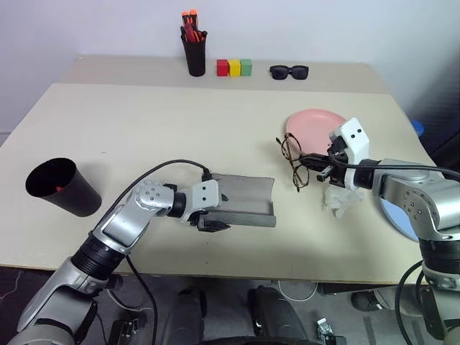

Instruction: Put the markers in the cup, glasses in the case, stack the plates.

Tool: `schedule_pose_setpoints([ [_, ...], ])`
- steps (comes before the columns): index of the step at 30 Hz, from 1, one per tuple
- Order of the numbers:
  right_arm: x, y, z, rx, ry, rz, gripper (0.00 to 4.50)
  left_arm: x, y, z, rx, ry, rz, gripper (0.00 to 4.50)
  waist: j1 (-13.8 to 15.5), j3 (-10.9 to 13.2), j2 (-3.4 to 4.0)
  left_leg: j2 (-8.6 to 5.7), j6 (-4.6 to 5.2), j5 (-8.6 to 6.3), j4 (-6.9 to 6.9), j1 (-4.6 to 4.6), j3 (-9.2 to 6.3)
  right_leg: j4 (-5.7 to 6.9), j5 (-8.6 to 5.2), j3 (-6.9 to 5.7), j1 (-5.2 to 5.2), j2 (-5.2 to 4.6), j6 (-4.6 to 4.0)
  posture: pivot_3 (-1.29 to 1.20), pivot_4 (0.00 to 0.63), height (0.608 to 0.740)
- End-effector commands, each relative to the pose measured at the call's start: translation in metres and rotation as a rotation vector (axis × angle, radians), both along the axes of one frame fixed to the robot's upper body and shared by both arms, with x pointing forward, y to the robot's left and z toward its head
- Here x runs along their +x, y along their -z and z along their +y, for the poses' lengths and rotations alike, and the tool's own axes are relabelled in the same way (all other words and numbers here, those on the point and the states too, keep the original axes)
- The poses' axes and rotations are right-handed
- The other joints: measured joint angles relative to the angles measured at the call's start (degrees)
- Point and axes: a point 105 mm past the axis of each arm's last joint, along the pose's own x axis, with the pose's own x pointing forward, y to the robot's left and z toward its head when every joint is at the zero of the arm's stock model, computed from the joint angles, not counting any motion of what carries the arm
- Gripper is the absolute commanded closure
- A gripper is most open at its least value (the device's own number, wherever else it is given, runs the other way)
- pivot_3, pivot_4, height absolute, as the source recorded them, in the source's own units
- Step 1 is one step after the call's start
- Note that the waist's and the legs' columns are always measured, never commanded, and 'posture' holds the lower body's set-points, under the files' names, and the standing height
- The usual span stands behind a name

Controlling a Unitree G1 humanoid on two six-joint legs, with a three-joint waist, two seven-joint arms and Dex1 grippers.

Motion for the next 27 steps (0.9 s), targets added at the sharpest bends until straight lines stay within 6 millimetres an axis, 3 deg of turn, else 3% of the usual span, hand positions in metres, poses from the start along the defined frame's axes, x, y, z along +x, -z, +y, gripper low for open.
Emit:
schedule_pose_setpoints([
  [1, -0.006, -0.026, 0.010, -0.031, -0.078, -0.090, 4.50, 0.008, -0.063, 0.010, -0.297, -0.108, -0.066, 1.10, 0.0, 0.0, 0.00, 0.01, 0.00, 0.00, 0.00, -0.02, -0.01, 0.01, 0.00, 0.00, -0.01, 0.00, 0.01, 0.00, 0.150, 0.732],
  [4, -0.015, -0.037, 0.025, -0.017, -0.153, -0.118, 4.50, -0.002, -0.080, 0.027, -0.432, -0.162, -0.038, 1.10, -0.4, 0.0, 0.03, 0.04, 0.03, -0.02, -0.01, 0.00, -0.01, 0.02, 0.01, -0.01, -0.02, 0.01, 0.03, 0.00, 0.150, 0.732],
  [7, -0.023, -0.041, 0.039, -0.013, -0.201, -0.123, 4.50, -0.018, -0.084, 0.041, -0.494, -0.192, 0.027, 1.10, -0.7, 0.0, 0.06, 0.09, 0.04, -0.02, -0.08, 0.06, -0.03, 0.05, 0.01, -0.02, -0.01, 0.05, 0.02, 0.00, 0.150, 0.732],
  [12, -0.039, -0.034, 0.075, -0.022, -0.317, -0.100, 4.50, -0.053, -0.038, 0.081, -0.333, -0.353, 0.095, 1.10, -1.5, 0.0, 0.05, 0.12, 0.04, -0.02, -0.10, 0.06, -0.03, 0.04, 0.00, -0.04, -0.01, -0.01, 0.00, 0.00, 0.150, 0.732],
  [16, -0.034, -0.028, 0.093, -0.016, -0.310, -0.063, 4.50, -0.075, -0.016, 0.095, -0.283, -0.403, 0.138, 1.10, -1.5, 0.0, 0.02, 0.10, 0.03, -0.02, -0.03, 0.08, -0.01, 0.02, -0.12, -0.05, 0.01, -0.07, -0.23, 0.00, 0.150, 0.732],
  [21, -0.025, -0.023, 0.110, -0.087, -0.296, -0.071, 4.50, -0.090, 0.003, 0.099, -0.229, -0.415, 0.148, 1.10, -1.6, 0.0, 0.03, 0.10, 0.02, -0.02, 0.00, 0.07, 0.08, -0.01, -0.19, -0.03, -0.02, -0.17, -0.36, 0.00, 0.150, 0.732],
  [27, -0.015, -0.015, 0.129, -0.271, -0.297, -0.178, 4.50, -0.090, 0.005, 0.101, -0.242, -0.429, 0.113, 1.10, -1.7, 0.0, 0.03, 0.11, 0.02, -0.02, -0.09, 0.00, 0.15, 0.04, -0.21, 0.02, -0.23, -0.15, -0.40, 0.00, 0.150, 0.732],
])
